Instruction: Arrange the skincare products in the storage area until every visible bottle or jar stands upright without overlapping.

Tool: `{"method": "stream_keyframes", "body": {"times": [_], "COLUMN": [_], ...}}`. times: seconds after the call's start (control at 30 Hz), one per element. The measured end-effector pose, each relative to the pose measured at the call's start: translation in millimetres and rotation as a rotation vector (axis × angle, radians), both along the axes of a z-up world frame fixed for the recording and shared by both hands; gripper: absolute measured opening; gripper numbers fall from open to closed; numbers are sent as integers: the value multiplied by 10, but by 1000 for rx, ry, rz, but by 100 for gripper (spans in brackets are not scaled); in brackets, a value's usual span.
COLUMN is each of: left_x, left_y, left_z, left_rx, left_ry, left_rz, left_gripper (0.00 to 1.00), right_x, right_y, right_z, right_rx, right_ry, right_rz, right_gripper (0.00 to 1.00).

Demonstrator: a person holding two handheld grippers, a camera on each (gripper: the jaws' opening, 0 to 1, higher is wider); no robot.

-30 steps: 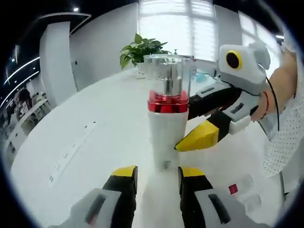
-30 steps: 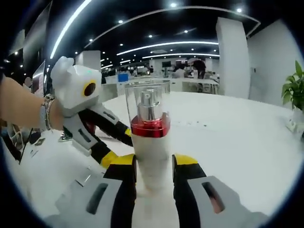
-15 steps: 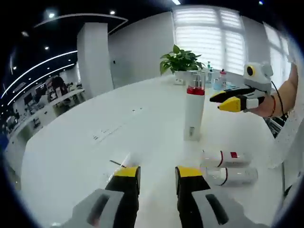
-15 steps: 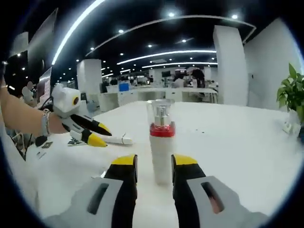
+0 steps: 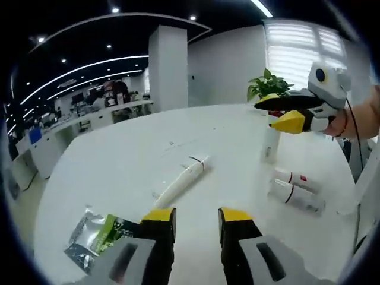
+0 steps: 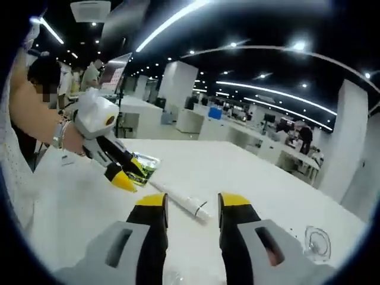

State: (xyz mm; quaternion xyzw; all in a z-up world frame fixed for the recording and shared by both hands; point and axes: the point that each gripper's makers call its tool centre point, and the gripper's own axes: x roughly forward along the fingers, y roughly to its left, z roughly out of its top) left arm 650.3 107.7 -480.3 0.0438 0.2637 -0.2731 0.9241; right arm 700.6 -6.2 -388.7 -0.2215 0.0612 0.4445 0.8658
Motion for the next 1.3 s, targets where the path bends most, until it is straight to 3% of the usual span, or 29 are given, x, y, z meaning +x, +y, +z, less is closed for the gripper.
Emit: {"method": "stream_keyframes", "body": {"times": [0.17, 0.2, 0.43, 0.53, 0.67, 0.8, 0.83, 0.93, 1.1, 1.3], "left_x": [-118, -152, -275, -285, -302, -318, -322, -344, -406, -426], "left_y": [52, 43, 36, 48, 62, 80, 87, 86, 111, 143], "left_z": [-95, -123, -256, -261, -271, -291, -293, -303, -360, -374], "left_rx": [-30, -27, -2, -12, -20, -26, -27, -33, -31, -41], "left_ry": [18, 21, 55, 60, 66, 75, 75, 80, 101, 112], "left_rz": [40, 41, 37, 47, 57, 58, 60, 59, 59, 71], "left_gripper": [29, 29, 28, 28, 28, 28, 28, 28, 28, 28], "right_x": [195, 259, 527, 617, 714, 827, 809, 829, 871, 760], "right_y": [156, 187, 468, 529, 534, 535, 527, 452, 460, 437], "right_z": [-73, -130, -547, -762, -1012, -1086, -1126, -1238, -1226, -1263], "right_rx": [-61, -125, -338, -443, -553, -608, -626, -724, -673, -751], "right_ry": [32, 36, 123, 129, 138, 121, 142, 142, 176, 169], "right_rz": [38, 50, 124, 151, 161, 179, 200, 226, 240, 306], "right_gripper": [37, 38, 40, 40, 39, 40, 39, 34, 32, 27]}}
